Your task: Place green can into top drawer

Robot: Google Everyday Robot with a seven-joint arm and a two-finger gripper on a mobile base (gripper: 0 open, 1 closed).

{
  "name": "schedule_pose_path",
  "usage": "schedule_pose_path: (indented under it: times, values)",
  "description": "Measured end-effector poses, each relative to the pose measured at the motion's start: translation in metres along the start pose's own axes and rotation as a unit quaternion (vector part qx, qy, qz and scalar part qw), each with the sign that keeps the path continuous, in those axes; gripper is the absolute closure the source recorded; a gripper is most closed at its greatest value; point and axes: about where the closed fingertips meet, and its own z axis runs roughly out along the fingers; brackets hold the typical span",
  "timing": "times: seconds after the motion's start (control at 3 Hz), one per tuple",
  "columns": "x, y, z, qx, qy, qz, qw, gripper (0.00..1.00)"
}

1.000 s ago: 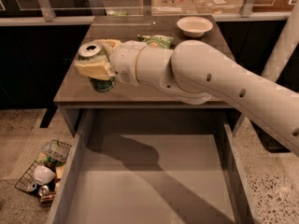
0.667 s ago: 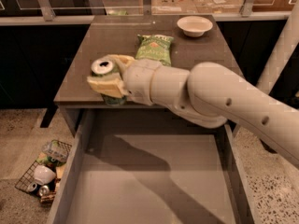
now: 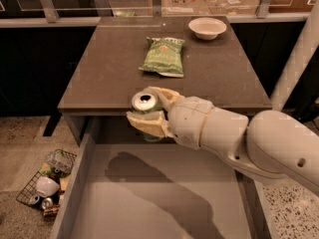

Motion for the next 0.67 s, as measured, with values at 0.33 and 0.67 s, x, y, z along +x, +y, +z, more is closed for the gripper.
schedule_pose_path:
  times: [0.33, 0.67]
  values:
    - [0.022, -0.002, -0.038, 0.011, 0.017, 0.003, 0.9998, 1.00]
    - [0.049, -0.018, -0.062, 0.011, 0.031, 0.009, 0.9994, 1.00]
